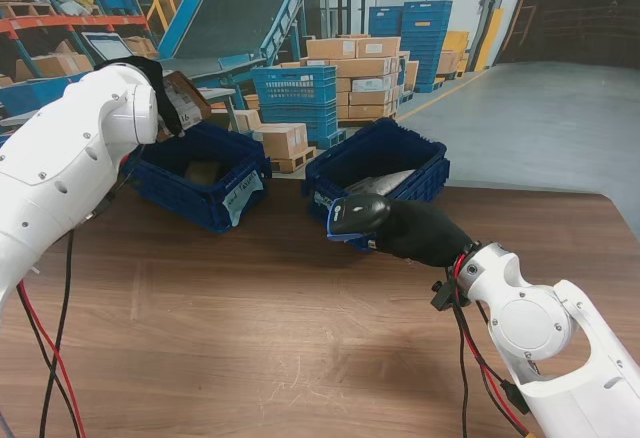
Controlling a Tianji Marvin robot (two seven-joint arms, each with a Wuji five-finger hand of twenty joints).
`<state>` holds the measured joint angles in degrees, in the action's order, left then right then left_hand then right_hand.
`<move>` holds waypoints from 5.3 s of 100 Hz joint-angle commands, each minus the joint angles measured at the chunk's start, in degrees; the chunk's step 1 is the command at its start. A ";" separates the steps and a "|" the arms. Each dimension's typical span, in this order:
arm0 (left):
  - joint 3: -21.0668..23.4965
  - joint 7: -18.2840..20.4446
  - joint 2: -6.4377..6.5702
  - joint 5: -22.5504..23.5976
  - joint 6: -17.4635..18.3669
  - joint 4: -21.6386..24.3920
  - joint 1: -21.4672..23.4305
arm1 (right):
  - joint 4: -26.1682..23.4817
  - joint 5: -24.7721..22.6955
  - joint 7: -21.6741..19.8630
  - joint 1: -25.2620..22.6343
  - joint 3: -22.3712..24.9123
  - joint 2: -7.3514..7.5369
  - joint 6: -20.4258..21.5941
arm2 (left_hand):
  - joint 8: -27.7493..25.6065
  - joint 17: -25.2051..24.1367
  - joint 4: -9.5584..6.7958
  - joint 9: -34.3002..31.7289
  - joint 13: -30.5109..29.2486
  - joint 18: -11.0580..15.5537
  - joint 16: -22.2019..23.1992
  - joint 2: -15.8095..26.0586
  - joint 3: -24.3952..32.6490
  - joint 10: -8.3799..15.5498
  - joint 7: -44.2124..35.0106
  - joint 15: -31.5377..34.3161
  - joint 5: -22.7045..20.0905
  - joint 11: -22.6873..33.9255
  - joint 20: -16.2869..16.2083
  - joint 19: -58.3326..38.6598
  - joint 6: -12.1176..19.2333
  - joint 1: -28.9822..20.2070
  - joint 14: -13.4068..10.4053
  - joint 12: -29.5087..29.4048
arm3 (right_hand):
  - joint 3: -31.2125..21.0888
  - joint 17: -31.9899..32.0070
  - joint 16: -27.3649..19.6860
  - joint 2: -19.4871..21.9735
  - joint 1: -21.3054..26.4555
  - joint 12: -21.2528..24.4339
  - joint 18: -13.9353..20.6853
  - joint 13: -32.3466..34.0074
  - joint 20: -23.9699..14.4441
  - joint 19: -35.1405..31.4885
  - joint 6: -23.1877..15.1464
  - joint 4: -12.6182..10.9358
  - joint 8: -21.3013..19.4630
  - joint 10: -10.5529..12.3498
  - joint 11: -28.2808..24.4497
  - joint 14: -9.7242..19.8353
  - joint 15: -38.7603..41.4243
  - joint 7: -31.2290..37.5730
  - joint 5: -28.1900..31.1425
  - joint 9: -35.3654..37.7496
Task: Scan and sort packages by packaging type
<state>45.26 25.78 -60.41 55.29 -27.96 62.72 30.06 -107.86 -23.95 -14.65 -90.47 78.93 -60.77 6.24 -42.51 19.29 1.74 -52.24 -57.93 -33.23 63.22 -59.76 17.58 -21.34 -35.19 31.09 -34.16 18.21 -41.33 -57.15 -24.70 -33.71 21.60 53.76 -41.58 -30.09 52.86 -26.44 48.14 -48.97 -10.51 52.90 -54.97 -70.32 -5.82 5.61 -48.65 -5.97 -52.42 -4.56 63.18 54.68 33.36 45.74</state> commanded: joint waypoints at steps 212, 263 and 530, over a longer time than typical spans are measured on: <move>16.21 15.45 2.21 4.96 9.72 20.66 13.02 | -3.14 -0.36 0.91 -2.62 2.18 -0.64 -0.13 | 20.53 -18.43 -6.10 27.10 39.54 2.02 -43.22 57.21 -14.75 1.60 28.08 -22.96 5.26 -13.42 13.49 31.41 9.61 -10.48 4.19 -33.00 | -4.67 -0.15 0.10 4.82 6.16 -0.39 0.22 0.06 -0.31 -0.32 -3.76 0.56 -0.99 -1.80 0.61 -0.51 0.14 1.62 3.45 0.97; 31.47 8.69 2.48 -9.13 13.83 34.98 33.01 | -5.64 -1.21 1.89 -4.74 3.15 -0.83 -1.08 | 22.24 -20.03 -5.47 31.42 44.54 3.93 -45.37 59.44 -16.14 1.01 30.73 -24.96 8.74 -15.19 15.96 35.03 7.34 -10.78 3.37 -34.42 | -4.68 -0.10 0.08 4.79 6.14 -0.42 0.25 0.05 -0.28 -0.29 -3.73 0.56 -1.01 -1.77 0.61 -0.35 0.11 1.58 3.43 0.94; 37.28 -11.48 -0.48 -27.86 38.27 45.85 65.34 | 29.48 -0.67 -4.04 4.31 5.42 0.31 -6.88 | 22.69 -19.83 -5.25 29.60 44.61 4.30 -45.58 57.20 -13.75 1.02 30.48 -25.08 5.51 -14.58 15.86 39.20 6.15 -12.45 2.21 -33.55 | -6.33 -0.61 -0.60 5.88 3.90 0.84 1.12 0.33 0.41 -0.66 -5.80 0.47 0.30 -0.14 -1.26 0.99 0.47 3.63 2.35 0.46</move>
<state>82.88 13.24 -60.75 27.89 10.08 108.64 95.32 -79.23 -24.36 -18.17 -86.20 84.62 -60.34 -0.91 -20.42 0.20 -5.73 -23.54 -15.90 -29.43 18.29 -2.85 3.04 -19.75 -5.55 7.03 -28.28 4.22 -25.30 -19.96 -17.88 -43.94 24.45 19.84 -41.70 -30.46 52.85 -26.44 48.15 -48.31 -9.96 52.90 -54.85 -70.32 -5.85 5.61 -48.42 -5.97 -52.52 -4.50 63.19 54.68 33.38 45.71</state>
